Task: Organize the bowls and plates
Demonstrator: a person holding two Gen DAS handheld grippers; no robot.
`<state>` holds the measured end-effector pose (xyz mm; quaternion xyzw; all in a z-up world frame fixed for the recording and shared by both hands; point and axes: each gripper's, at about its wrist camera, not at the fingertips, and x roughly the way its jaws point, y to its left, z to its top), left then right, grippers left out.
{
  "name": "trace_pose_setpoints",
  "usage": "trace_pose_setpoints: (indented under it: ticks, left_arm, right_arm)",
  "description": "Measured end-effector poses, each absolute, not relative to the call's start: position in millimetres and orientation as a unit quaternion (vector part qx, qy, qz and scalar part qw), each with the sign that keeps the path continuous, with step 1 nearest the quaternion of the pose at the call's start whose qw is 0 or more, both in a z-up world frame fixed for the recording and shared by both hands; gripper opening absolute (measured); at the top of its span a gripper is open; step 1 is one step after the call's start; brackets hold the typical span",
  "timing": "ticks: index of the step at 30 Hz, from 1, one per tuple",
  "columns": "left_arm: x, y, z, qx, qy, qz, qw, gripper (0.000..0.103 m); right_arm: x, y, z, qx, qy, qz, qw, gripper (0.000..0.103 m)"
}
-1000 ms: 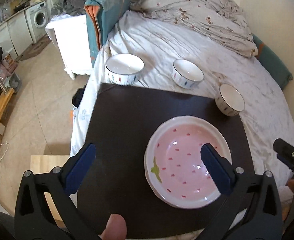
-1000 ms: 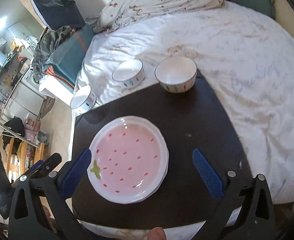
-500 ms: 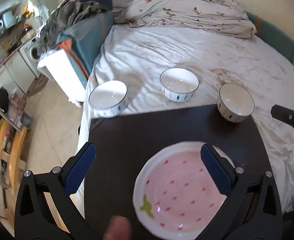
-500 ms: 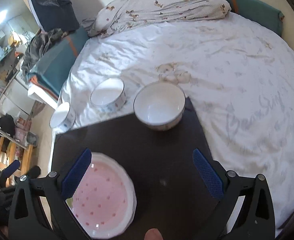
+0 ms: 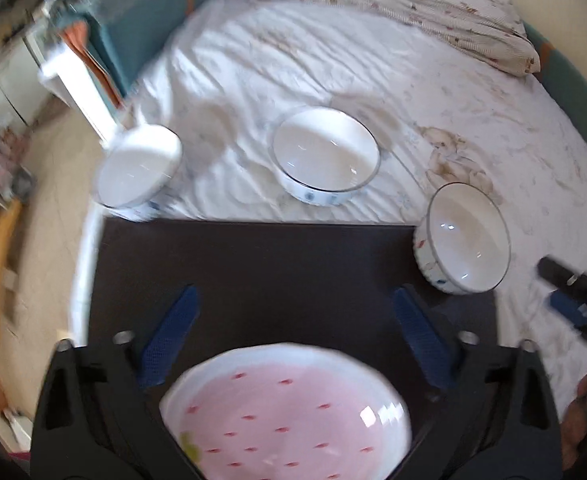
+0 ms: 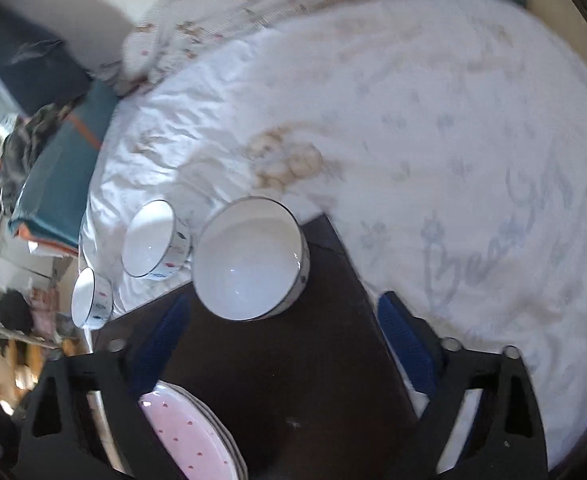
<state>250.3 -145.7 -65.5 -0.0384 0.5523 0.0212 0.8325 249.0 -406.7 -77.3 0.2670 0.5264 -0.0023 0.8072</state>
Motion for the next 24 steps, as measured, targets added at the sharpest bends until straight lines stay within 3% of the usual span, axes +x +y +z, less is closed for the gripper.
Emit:
trace_pose_setpoints:
  ticks: [2,6,9,14,17,24]
  left_arm:
    - [269.7,-153.6,-77.2,-0.058,0.577,0.009,0.815,0.071]
    - [295.0,-177.8,-83.7,-0.044,0.579,0.005,0.814,0.069]
    - [309.0,-196.3,-89.2,-0.028,0.585,-0.006,0.811,0.061]
    - [328.9,-225.0,-109.3,-0.011,0.609,-0.019,0.793,0.057]
    - [332.7,-237.6,-120.8,0.003,0.613,-0.026,0.789,0.056]
    - [339.5,-255.2,-147.3,0.028,0.632,-0.028,0.774,0.038]
  right_arm:
    - [256.8,-411.7,-88.6,0.283,0.537,0.003,0.795,0.076]
    - [273.9,-419.8,-109.9,0.305,0.557,0.008,0.773,0.058]
    - [282.9,-419.1,-118.5,0.300,0.565,0.007,0.768,0.053]
    - [294.4,-418.2,-136.8,0.300,0.585,0.004,0.753,0.042]
    - [295.0,-413.8,-143.1,0.292,0.594,0.006,0.749,0.042]
    - [296.3,-407.2,-146.7,0.280,0.600,0.018,0.749,0.034]
